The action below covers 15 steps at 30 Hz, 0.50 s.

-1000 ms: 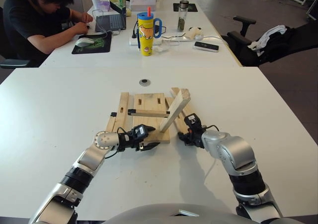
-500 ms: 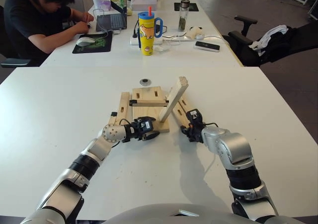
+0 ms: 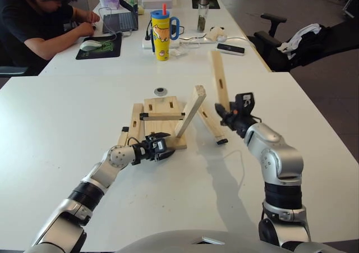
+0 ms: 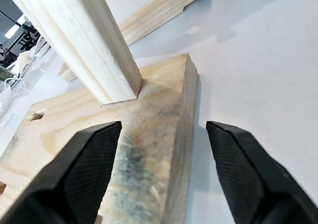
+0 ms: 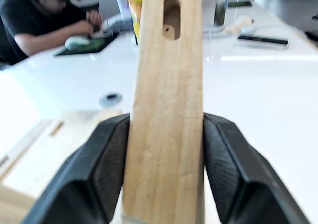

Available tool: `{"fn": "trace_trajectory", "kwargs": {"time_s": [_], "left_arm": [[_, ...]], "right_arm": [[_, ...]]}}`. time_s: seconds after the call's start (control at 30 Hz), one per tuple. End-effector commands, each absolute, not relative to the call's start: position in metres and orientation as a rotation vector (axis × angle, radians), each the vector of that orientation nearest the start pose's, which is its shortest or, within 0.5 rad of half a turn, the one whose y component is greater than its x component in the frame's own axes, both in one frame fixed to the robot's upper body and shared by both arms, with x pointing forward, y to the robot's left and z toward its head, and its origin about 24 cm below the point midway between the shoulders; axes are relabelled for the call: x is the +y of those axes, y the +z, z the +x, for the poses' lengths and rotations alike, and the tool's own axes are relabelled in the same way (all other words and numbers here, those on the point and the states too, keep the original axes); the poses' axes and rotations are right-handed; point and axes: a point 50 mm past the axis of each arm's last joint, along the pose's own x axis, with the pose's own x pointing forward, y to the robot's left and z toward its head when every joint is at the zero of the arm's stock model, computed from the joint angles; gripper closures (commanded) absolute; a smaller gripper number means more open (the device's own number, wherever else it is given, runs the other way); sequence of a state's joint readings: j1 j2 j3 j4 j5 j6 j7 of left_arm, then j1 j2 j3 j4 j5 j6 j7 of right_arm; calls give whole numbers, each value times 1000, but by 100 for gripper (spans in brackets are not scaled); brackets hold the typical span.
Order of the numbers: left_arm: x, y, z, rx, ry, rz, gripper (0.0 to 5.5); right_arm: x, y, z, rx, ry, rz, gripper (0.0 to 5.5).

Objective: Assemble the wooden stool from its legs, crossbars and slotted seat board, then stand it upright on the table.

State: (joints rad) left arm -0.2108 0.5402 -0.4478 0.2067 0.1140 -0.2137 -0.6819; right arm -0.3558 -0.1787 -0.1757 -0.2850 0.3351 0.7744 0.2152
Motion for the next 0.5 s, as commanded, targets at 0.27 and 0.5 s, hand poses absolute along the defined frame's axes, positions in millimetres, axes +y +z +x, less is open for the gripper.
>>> {"fn": "trace_trajectory", "kwargs": {"time_s": [0.27, 0.5], "left_arm": [[152, 82, 210, 279, -1191, 155, 165], [178, 131, 201, 290, -1280, -404, 75]], "right_arm": [[-167, 230, 265, -46, 1210, 648, 340], [-157, 201, 220, 235, 1461, 574, 340]]}}
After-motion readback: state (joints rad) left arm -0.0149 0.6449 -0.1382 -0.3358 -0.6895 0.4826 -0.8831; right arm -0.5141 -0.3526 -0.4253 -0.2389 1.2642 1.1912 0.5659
